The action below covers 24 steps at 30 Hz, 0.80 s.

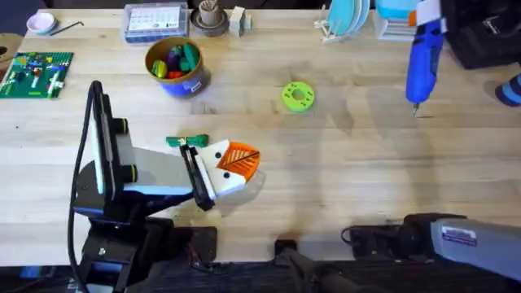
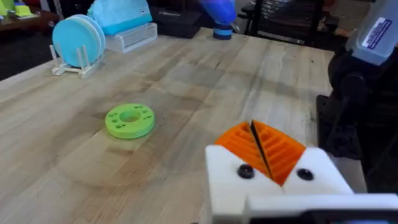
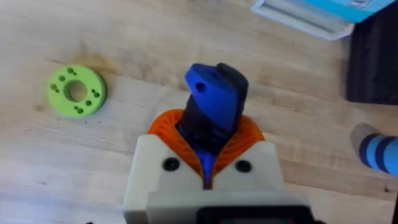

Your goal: Pick up the gripper from the table and insert it into the empty holder that is missing its gripper. Then pick up a screw, insert it into the mounting hole, and use the screwdriver to tighten it. Finally, clean up the table by picking up the vegetable and placing it into the bucket.

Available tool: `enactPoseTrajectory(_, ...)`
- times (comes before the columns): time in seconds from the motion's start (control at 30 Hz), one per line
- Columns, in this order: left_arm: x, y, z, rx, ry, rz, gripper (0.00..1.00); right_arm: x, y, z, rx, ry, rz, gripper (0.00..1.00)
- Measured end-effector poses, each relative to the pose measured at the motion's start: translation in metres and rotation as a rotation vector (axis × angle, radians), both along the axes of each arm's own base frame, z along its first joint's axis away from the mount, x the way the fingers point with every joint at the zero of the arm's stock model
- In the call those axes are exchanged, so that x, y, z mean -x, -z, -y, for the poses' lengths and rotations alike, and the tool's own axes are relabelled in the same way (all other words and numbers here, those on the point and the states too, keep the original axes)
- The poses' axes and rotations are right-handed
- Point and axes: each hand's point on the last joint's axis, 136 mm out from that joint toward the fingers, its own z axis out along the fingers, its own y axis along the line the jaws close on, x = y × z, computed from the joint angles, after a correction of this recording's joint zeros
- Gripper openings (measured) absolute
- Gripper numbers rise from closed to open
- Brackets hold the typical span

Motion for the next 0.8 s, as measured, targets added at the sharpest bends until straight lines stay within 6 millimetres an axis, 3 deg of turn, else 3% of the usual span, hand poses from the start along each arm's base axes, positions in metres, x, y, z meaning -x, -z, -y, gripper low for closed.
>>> enactPoseTrajectory(0.2,0.0,0.0,0.0,0.0,0.0,0.0,0.004,0.03,-0.055,-0.002,-0.036,0.03,0.169,0.024)
enactPoseTrajectory(0.4,0.0,0.0,0.0,0.0,0.0,0.0,0.004,0.078,-0.111,-0.021,-0.114,-0.041,0.371,0.024)
enactPoseTrajectory(0.57,0.0,0.0,0.0,0.0,0.0,0.0,0.004,0.112,-0.113,-0.038,-0.18,-0.116,0.493,0.024)
enactPoseTrajectory(0.8,0.0,0.0,0.0,0.0,0.0,0.0,0.004,0.121,-0.1,-0.069,-0.359,-0.24,0.667,0.023)
